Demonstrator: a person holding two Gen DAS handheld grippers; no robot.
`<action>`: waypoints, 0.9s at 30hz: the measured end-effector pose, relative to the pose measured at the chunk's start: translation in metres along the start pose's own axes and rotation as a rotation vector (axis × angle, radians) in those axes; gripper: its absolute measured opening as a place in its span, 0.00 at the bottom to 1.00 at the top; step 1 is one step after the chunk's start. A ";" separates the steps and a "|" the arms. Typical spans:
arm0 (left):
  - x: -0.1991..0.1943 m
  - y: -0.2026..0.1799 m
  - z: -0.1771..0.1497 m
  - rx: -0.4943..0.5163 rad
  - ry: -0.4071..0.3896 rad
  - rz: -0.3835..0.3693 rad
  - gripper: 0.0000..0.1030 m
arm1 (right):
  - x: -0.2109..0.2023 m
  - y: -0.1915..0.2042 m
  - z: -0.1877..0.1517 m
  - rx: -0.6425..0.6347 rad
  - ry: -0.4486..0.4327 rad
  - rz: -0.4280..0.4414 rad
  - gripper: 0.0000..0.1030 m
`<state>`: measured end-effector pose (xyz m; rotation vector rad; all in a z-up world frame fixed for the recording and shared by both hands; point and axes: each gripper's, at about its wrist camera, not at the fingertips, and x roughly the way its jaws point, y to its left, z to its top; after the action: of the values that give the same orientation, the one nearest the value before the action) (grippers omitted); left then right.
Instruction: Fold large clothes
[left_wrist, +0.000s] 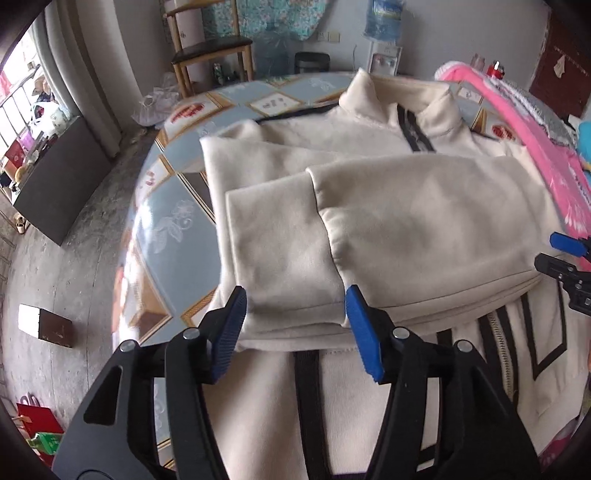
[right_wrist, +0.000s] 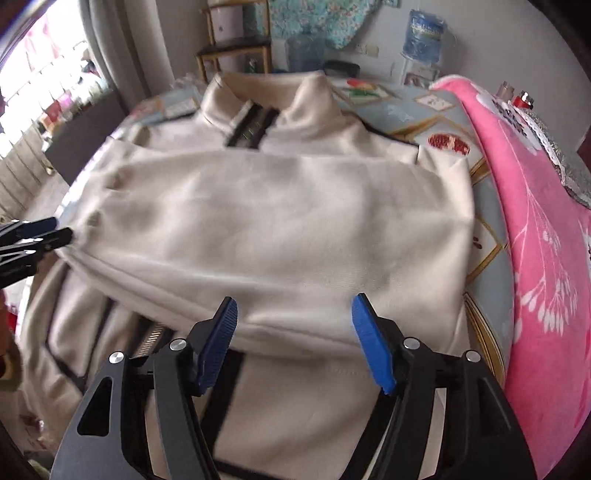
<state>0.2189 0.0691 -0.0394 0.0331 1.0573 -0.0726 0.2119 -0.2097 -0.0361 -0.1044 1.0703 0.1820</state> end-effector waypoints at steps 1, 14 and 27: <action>-0.008 0.001 -0.002 0.001 -0.013 0.000 0.52 | -0.012 0.002 -0.003 -0.008 -0.017 -0.008 0.69; -0.065 0.014 -0.087 0.015 0.003 0.062 0.75 | -0.067 0.019 -0.111 0.057 0.027 -0.017 0.84; -0.031 0.016 -0.132 -0.052 0.047 0.048 0.83 | -0.035 0.019 -0.154 0.130 0.056 -0.073 0.90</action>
<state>0.0904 0.0945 -0.0776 0.0130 1.1039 -0.0011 0.0588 -0.2208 -0.0792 -0.0316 1.1300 0.0438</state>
